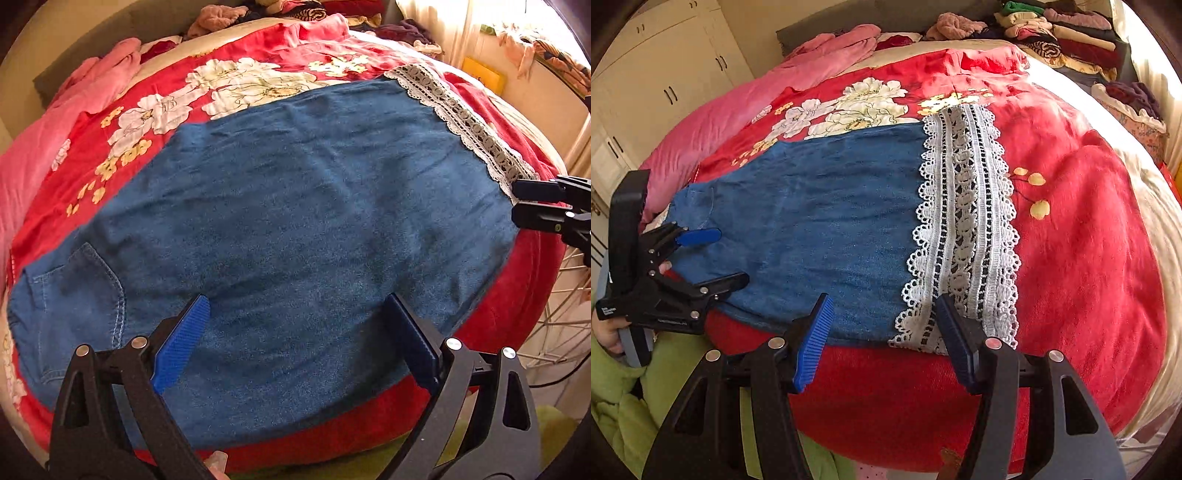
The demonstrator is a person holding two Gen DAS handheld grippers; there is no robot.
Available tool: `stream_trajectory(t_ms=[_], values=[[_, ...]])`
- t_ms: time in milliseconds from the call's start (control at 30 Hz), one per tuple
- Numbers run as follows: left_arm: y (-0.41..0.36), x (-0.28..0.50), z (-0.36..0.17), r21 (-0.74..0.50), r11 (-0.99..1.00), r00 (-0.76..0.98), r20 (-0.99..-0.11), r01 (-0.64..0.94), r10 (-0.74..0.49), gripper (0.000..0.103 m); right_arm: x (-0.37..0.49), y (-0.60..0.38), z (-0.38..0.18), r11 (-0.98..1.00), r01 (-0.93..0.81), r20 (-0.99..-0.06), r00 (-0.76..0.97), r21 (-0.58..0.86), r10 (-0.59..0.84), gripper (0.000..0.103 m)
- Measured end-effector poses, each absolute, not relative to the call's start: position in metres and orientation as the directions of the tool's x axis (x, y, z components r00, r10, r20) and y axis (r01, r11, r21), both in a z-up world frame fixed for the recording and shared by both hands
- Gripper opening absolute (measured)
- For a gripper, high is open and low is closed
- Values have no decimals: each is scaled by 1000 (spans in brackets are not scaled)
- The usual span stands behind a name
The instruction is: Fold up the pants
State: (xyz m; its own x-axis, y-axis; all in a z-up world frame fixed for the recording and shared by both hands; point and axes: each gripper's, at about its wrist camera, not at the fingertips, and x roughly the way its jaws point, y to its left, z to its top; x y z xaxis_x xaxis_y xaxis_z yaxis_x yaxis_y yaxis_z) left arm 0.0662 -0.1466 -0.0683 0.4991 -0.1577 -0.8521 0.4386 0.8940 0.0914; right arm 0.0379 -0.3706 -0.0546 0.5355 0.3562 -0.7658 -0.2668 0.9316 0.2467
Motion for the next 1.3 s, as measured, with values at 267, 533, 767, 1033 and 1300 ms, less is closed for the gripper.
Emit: stream_trajectory(t_ms=[267, 533, 767, 1033, 1300], values=[[-154, 60, -33, 83, 890, 551, -809, 448, -202, 89, 27, -384, -21, 938, -254, -701, 624, 235, 345, 57], [-169, 61, -10, 103, 878, 581, -784, 467, -217, 90, 18, -398, 4, 952, -230, -646, 699, 203, 307, 85], [-179, 66, 3, 110, 872, 595, -771, 476, -227, 93, 12, -407, 16, 958, -218, -624, 728, 183, 285, 86], [-187, 72, 12, 106, 869, 599, -764, 483, -239, 93, 9, -412, 17, 963, -202, -619, 738, 180, 270, 86], [-189, 70, 24, 96, 871, 618, -742, 481, -260, 93, 5, -417, 18, 967, -183, -612, 749, 176, 253, 86]])
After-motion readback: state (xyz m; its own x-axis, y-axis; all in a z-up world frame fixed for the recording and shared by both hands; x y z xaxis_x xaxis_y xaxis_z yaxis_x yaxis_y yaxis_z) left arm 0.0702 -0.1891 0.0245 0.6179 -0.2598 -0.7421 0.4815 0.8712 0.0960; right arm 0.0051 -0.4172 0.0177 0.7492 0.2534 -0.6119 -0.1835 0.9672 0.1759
